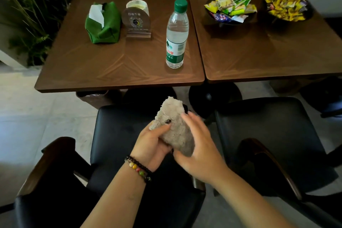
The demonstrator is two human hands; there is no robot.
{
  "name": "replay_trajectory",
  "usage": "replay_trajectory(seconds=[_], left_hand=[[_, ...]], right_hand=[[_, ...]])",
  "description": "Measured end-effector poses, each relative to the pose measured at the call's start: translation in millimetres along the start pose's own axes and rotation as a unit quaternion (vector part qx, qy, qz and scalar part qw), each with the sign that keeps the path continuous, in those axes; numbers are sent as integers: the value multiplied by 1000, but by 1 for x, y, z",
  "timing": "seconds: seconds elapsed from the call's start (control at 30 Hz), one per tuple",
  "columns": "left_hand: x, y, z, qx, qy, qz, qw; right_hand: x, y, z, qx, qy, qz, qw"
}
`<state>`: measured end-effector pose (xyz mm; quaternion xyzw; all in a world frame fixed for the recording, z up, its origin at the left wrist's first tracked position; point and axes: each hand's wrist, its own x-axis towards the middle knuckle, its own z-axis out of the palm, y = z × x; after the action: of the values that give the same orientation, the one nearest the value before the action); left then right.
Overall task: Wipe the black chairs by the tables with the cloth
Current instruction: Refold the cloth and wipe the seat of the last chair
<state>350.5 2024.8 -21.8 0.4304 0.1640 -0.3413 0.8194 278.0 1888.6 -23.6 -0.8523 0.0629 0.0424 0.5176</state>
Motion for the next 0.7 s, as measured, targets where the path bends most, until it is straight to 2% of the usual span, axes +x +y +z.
replay_trajectory(seconds=[0.03, 0.1, 0.17, 0.27, 0.33, 0.4, 0.47, 0.5, 0.57, 0.63, 0.7], left_hand=[[7, 5, -6, 0, 6, 3, 1000], [24, 16, -22, 11, 22, 7, 1000], [42, 28, -46, 40, 36, 6, 999], [67, 37, -93, 110, 68, 0, 992], [83, 35, -130, 180, 121, -8, 976], [99, 28, -167, 268, 175, -19, 947], [113, 18, -208, 366, 197, -25, 909], [118, 11, -228, 429, 201, -34, 880], [125, -1, -265, 567, 204, -51, 797], [129, -11, -296, 657, 191, -46, 728], [134, -17, -318, 723, 158, -58, 670]], right_hand=[[10, 5, 10, 9, -28, 7, 1000], [35, 14, 34, 21, -31, 17, 999], [65, 24, 59, 45, 7, 55, 997], [114, 46, 88, 22, 71, 183, 980], [140, 66, 98, -36, 129, 266, 955], [157, 87, 106, -52, 183, 291, 937], [171, 108, 123, -110, 194, 268, 937], [178, 120, 132, -176, 162, 253, 937], [191, 142, 152, -269, 41, 242, 931], [203, 165, 172, -271, -69, 258, 925], [210, 187, 190, -254, -67, 274, 925]])
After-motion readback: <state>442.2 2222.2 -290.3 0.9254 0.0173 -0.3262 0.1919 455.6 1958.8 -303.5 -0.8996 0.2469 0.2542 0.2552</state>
